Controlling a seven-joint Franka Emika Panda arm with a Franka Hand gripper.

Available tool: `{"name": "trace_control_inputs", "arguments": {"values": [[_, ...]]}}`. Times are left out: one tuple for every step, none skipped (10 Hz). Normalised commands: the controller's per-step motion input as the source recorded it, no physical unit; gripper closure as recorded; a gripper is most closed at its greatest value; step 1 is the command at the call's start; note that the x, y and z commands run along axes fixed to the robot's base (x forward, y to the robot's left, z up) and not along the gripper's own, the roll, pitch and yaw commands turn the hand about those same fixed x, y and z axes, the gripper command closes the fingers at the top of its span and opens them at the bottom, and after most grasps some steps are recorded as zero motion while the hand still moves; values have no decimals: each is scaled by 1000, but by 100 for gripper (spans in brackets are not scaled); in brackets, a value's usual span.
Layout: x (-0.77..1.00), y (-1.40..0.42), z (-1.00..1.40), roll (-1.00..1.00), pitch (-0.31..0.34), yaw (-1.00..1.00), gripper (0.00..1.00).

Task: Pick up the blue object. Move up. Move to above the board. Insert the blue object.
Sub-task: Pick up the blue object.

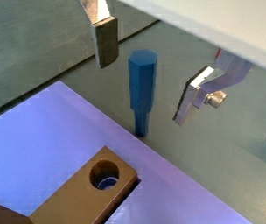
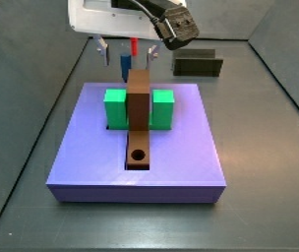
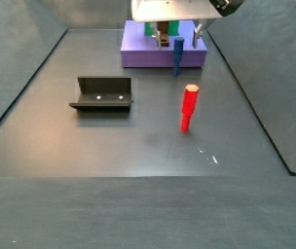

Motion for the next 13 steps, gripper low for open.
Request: {"name": "trace_control_inputs", "arguments": {"values": [[0, 157, -131, 0, 0, 0, 0], [0, 157, -154, 0, 0, 0, 0], [0, 60, -117, 0, 0, 0, 0], [0, 0, -77, 0, 0, 0, 0], [0, -9, -63, -3, 0, 0, 0], [0, -26, -71, -21, 0, -3, 0], [0, -23, -83, -16, 0, -57, 0], [-11, 0, -83, -6, 0, -49, 0], [0, 0, -80, 0, 0, -34, 0], [0, 0, 0, 0, 0, 0, 0], [0, 0, 0, 0, 0, 0, 100], [0, 0, 0, 0, 0, 0, 100], [0, 0, 0, 0, 0, 0, 100]]}}
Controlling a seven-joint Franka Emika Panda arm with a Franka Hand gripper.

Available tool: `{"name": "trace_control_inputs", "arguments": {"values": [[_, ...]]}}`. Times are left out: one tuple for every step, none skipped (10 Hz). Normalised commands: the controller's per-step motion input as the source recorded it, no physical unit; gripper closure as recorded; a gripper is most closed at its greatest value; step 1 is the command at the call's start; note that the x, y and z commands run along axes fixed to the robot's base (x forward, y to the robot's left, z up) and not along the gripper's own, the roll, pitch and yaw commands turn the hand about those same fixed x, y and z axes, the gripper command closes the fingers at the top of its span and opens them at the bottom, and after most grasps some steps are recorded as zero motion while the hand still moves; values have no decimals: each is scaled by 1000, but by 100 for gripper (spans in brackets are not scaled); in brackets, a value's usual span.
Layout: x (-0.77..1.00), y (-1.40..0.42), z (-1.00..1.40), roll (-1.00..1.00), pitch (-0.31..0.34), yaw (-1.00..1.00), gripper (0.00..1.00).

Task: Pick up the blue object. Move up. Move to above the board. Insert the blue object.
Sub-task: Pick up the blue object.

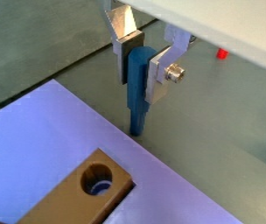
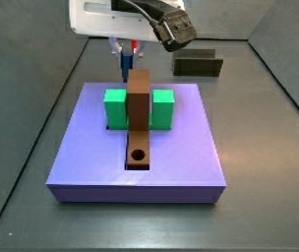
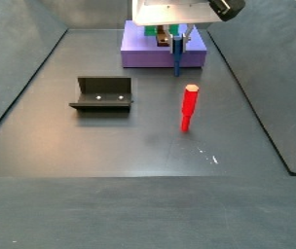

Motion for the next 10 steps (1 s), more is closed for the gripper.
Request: {"name": "trace_control_inputs", "arguments": {"values": [[0, 0, 0, 0, 0, 0, 100], [0, 0, 0, 0, 0, 0, 100], [0, 0, 0, 0, 0, 0, 100], [0, 0, 0, 0, 0, 0, 100], [0, 0, 0, 0, 0, 0, 100], [0, 0, 0, 0, 0, 0, 100], [0, 0, 0, 0, 0, 0, 100], [0, 0, 0, 0, 0, 0, 100], [0, 0, 0, 0, 0, 0, 100], [0, 0, 0, 0, 0, 0, 100]]}}
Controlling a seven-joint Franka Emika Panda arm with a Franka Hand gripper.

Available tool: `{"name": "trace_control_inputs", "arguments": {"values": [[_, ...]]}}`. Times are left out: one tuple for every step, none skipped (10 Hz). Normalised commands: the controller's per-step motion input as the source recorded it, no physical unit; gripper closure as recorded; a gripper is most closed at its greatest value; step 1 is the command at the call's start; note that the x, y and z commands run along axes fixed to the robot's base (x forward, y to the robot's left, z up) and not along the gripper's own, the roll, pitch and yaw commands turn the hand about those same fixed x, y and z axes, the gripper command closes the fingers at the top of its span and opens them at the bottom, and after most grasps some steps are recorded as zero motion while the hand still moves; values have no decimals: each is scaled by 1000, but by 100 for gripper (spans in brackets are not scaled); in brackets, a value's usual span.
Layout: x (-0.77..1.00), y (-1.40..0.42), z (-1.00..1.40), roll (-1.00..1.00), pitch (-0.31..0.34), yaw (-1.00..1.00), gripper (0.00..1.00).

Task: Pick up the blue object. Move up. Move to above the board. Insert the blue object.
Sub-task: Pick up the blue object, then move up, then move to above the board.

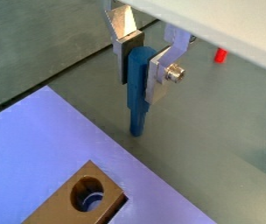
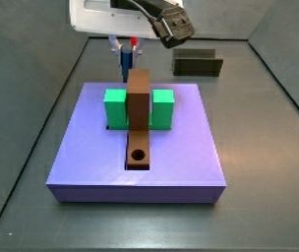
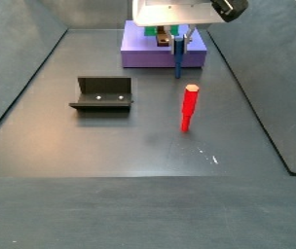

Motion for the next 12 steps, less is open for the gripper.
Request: {"name": "trace_control_inputs", "arguments": {"values": [[0, 0, 0, 0, 0, 0, 100], [0, 0, 0, 0, 0, 0, 100], [0, 0, 0, 0, 0, 0, 100], [0, 0, 833, 0, 0, 0, 100], [30, -24, 825, -4, -4, -57, 100], [-1, -31, 621, -19, 30, -58, 100], [16, -7, 310, -50, 23, -35, 100], [0, 0, 1400, 0, 0, 0, 100], [-8, 2, 1400, 6, 9, 11, 100], [-55, -3, 1400, -23, 18, 3, 100], [-10, 8, 1400, -36, 11, -1, 100], [39, 0, 1400, -24, 56, -3, 100]]}}
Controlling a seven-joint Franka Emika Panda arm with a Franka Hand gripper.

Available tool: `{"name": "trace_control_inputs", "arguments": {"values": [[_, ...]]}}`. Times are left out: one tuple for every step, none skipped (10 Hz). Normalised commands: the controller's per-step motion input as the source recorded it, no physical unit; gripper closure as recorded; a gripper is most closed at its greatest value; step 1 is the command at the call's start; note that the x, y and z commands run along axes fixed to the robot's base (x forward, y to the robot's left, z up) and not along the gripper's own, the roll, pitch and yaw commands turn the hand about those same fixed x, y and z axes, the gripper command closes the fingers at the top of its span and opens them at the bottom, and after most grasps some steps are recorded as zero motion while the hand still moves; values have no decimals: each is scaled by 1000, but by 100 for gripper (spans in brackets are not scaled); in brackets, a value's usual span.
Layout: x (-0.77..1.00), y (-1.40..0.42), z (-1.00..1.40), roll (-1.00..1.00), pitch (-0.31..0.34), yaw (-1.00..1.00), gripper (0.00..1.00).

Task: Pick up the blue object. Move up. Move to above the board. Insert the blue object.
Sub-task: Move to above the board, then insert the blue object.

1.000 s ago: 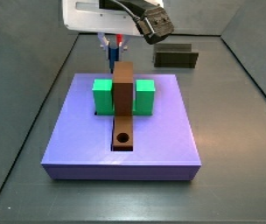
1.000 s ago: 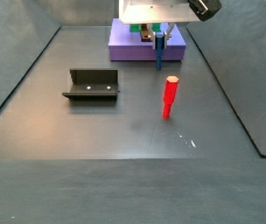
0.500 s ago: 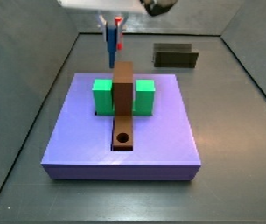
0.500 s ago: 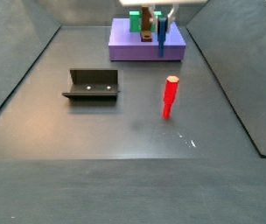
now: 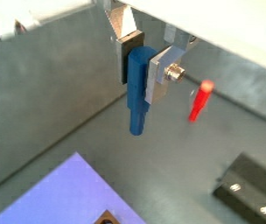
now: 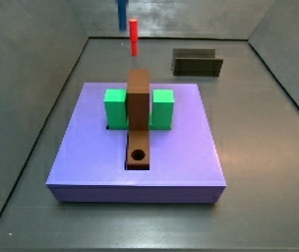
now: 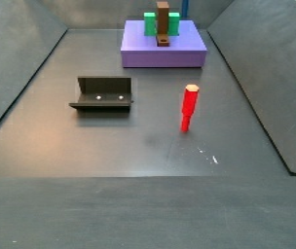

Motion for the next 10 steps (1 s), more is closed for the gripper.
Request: {"name": "trace_control_inputs", "arguments": {"values": [[32, -3, 870, -18, 92, -6, 100], [26, -2, 352, -28, 74, -4, 100], [32, 0, 184, -29, 55, -4, 100], [414, -1400, 425, -100, 72, -19, 100], [404, -1400, 395, -81, 79, -19, 100], [471, -1400, 369, 16, 152, 1, 100], [556, -1400, 378, -4, 176, 5, 100], [266, -614, 177, 15, 185, 1, 100], [182, -368, 111, 24, 160, 9, 100], [0, -69, -6, 0, 0, 0, 100]]}}
